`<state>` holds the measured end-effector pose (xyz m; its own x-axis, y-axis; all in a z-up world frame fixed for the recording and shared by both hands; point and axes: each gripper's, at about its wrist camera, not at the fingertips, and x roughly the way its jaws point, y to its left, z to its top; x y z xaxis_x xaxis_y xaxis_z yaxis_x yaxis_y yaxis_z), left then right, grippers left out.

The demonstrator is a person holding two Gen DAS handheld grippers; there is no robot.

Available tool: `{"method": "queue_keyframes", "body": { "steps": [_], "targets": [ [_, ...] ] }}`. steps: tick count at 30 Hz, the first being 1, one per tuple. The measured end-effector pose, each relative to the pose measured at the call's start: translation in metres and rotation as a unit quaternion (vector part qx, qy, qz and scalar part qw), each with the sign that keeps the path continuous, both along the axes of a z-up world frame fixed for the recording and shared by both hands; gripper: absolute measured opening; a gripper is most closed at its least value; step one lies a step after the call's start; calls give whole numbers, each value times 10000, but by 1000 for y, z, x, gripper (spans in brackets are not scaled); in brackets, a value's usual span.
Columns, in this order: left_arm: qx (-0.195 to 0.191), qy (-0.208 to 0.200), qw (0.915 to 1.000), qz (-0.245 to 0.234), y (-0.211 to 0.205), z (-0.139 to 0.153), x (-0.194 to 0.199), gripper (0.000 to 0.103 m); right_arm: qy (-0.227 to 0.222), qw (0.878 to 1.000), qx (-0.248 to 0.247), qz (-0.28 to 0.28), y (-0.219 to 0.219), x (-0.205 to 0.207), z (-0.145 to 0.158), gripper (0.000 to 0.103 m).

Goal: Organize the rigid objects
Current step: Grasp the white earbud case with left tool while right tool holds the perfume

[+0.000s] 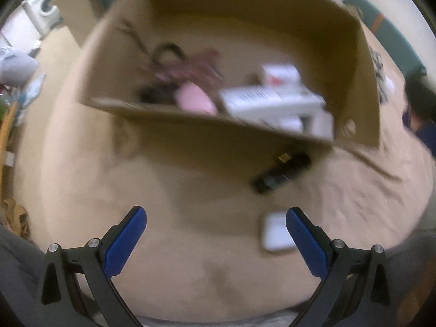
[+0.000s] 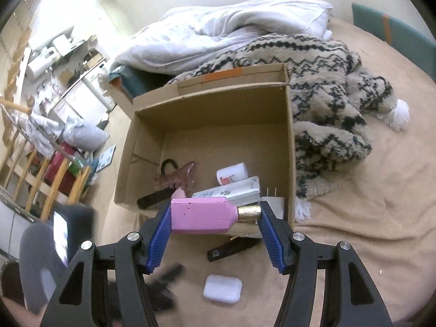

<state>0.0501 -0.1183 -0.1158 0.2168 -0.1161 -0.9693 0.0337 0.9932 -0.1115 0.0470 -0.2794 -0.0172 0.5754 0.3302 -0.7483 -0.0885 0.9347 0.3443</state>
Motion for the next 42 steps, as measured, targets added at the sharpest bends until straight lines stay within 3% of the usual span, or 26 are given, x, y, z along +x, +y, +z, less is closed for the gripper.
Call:
{"method": "queue_keyframes", "body": {
  "steps": [4,10,12,14,17,25,34,38,42],
  "targets": [
    [23,157,9998,-146,-38,-18,-6,101,22,9995,157,-266,-14,3,-1,65],
    [401,321,9982,-305,-74,-41,-2,98,153,9980,351,-512,-30,4,-5,65],
    [508,395,9975,-298,-76,-47,0,77,194,9979,350,-500,-30,5,-7,65],
    [522,425,9972,-312,-75,-52,0,72,228,9982,293,-461,-28,6,-9,65],
    [607,283,9971,-347,-70,-49,0,53,276,9986,210,-387,-24,8,-11,65],
    [750,197,9962,-396,-43,-48,5,53,359,9988,8,-328,-17,10,-15,65],
    [821,179,9963,-183,16,-40,16,53,400,9987,-195,-252,-9,11,-18,65],
    [694,-226,9973,-41,39,-10,18,53,341,9988,-266,-215,-5,10,-17,65],
    [629,-880,9941,5,61,35,15,53,206,9991,-309,-189,-3,9,-13,65]
  ]
}}
